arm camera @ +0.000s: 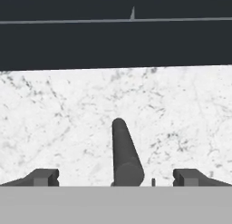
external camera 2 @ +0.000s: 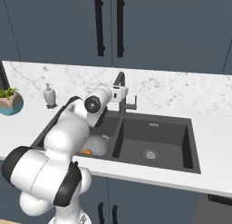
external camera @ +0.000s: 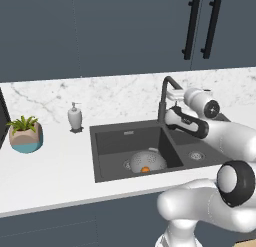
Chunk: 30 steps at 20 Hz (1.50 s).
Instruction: Put the colander in the sink, put the tangerine in the colander, and turn on the sink faucet and pour water over the colander.
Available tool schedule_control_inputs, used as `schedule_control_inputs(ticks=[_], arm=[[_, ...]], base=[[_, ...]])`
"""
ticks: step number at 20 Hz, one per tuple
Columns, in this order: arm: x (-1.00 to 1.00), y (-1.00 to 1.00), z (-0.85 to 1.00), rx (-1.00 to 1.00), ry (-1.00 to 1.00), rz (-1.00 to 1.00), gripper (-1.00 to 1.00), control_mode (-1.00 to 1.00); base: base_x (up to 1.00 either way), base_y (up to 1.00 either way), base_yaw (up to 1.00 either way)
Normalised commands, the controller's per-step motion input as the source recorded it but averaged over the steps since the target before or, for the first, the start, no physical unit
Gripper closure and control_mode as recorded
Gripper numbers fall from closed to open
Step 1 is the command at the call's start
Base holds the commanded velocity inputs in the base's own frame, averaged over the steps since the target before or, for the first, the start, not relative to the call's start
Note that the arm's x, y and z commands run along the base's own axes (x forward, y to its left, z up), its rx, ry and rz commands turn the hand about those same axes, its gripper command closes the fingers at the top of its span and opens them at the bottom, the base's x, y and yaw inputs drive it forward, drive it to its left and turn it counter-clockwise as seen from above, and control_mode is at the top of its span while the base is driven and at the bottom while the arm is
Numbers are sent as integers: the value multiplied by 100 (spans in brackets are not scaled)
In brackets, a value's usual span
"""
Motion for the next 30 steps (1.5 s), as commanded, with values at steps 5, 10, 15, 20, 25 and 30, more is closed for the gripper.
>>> schedule_control_inputs(ticks=[5,10,15,20,25,30], arm=[[18,0,0,0,-2,0,-100,-100],[7,0,-8,0,-9,0,-100,-100],[0,-1,-4,0,-8,0,-100,-100],[0,-2,-1,0,-1,0,-100,-100],[0,0,0,0,0,0,-100,-100],[0,0,0,0,2,0,-100,-100]], base=[[0,0,0],[0,0,0],[0,0,0],[0,0,0],[0,0,0],[0,0,0]])
